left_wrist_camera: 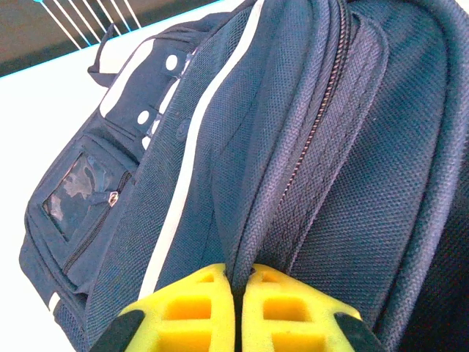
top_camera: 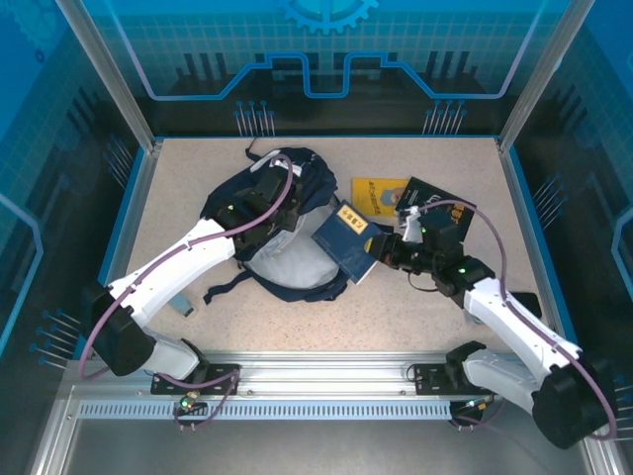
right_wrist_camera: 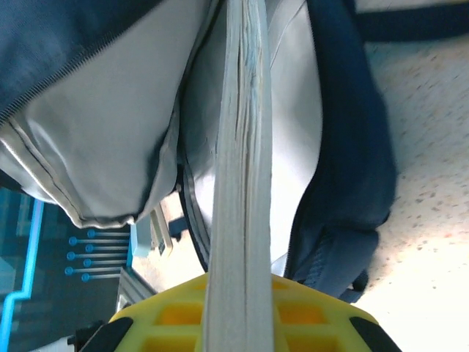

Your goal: Pack the student bag

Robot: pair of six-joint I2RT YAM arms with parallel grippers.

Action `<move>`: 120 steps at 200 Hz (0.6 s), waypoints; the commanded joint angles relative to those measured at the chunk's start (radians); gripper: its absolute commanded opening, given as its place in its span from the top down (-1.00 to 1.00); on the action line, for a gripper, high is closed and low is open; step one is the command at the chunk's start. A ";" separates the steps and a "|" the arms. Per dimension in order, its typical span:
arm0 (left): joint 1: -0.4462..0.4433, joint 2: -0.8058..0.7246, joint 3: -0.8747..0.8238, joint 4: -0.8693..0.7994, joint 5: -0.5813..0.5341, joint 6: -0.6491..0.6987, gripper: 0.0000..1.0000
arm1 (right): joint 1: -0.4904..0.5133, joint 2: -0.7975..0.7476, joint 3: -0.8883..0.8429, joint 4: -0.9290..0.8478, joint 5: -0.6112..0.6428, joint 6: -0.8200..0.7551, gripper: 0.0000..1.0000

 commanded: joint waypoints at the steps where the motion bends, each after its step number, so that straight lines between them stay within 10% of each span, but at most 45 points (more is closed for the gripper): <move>1: -0.002 -0.037 0.027 0.134 0.008 -0.041 1.00 | 0.066 0.094 0.054 0.129 0.011 0.046 0.95; 120: 0.019 -0.042 0.094 0.061 -0.033 -0.095 1.00 | 0.228 0.750 0.532 0.354 0.212 0.277 1.00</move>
